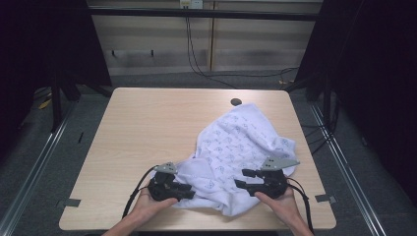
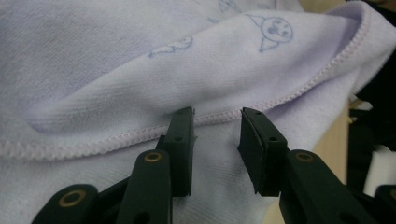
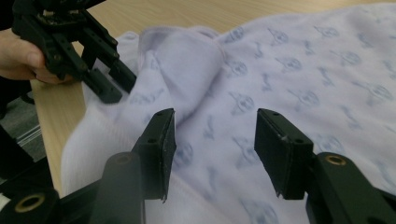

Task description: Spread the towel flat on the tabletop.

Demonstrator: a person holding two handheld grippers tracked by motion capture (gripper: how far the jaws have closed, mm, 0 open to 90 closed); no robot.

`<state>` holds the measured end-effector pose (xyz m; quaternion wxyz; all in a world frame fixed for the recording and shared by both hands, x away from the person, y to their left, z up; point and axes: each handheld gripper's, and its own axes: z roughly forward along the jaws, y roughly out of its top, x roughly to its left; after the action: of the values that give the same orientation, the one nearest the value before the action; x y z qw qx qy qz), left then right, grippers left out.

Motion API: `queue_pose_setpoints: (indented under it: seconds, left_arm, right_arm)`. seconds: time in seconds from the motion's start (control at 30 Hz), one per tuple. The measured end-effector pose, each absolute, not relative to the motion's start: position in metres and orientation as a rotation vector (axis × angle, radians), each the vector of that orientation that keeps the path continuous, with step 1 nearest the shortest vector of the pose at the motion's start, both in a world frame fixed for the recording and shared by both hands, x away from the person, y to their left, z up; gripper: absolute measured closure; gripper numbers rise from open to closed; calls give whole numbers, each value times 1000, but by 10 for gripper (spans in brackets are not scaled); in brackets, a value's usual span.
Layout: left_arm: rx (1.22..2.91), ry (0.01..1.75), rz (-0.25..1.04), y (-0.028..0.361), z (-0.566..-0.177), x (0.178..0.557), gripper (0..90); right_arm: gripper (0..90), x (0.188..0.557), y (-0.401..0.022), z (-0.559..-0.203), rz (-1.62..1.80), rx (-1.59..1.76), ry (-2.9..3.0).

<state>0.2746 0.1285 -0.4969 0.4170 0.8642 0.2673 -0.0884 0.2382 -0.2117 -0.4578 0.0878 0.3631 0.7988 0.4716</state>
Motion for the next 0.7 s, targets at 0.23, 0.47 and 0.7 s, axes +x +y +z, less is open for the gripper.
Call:
queue_pose_setpoints:
  seconds: [0.23,0.47,0.7]
  left_arm:
    - [2048,731,-103,181,-477,282,649]
    - [2057,888,-85,219,-490,304,760]
    - [2196,822,-10,200,-497,299,743]
  right_arm:
    - [466,261,-171,-446,1497,1014,2428]
    - [508,297,-102,-456,1479,866,2623]
    - [541,305,-63,-486,1338,812,2760]
